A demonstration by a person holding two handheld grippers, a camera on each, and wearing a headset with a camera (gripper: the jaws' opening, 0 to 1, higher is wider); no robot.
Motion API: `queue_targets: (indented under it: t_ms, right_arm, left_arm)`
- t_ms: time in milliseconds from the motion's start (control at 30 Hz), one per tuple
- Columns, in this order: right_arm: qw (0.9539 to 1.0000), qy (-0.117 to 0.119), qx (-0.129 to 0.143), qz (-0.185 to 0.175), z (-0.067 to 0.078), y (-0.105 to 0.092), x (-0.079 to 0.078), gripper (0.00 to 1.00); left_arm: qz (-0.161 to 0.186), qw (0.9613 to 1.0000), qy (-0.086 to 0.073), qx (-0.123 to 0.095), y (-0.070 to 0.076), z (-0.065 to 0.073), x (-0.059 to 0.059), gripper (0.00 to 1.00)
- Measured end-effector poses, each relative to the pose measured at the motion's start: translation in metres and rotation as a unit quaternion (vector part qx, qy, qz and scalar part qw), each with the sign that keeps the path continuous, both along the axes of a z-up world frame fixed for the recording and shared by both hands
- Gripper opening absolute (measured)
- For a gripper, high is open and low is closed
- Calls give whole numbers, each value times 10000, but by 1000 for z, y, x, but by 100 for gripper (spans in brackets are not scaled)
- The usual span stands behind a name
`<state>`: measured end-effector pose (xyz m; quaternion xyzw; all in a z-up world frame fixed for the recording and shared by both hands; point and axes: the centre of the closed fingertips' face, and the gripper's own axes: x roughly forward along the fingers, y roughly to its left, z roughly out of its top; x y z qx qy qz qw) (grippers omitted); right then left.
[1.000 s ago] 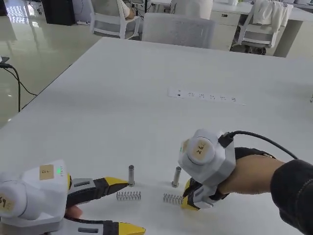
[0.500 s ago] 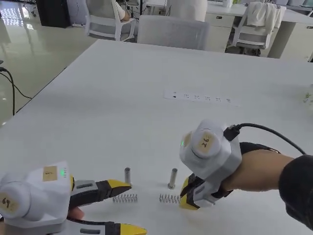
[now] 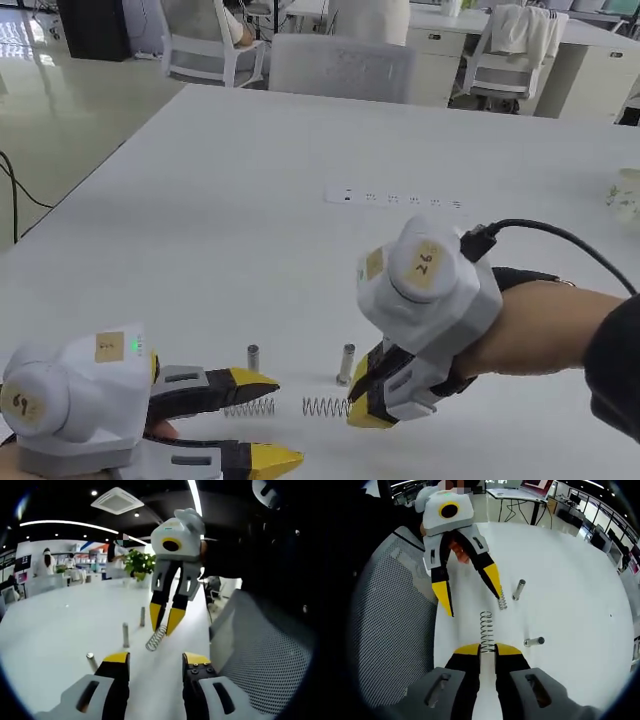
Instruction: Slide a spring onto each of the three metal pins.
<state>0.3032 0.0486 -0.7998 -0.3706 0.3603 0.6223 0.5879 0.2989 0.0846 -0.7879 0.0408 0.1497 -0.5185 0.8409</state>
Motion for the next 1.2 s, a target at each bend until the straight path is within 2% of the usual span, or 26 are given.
queue_targets:
  t_ms: [433, 867, 1033, 1200]
  right_arm:
    - [9995, -21, 17, 322, 9, 7, -11, 8]
    - [9984, 9, 11, 563, 11, 9, -18, 8]
    - [9982, -21, 8, 602, 12, 9, -19, 8]
    - [9981, -44, 93, 601, 22, 10, -18, 8]
  left_arm:
    - [-188, 9998, -97, -51, -7, 6, -2, 21]
    - [-374, 9991, -152, -97, -13, 10, -8, 4]
    - [-398, 9989, -223, -75, -14, 10, -9, 4]
    - [-408, 9989, -241, -36, -14, 9, -9, 3]
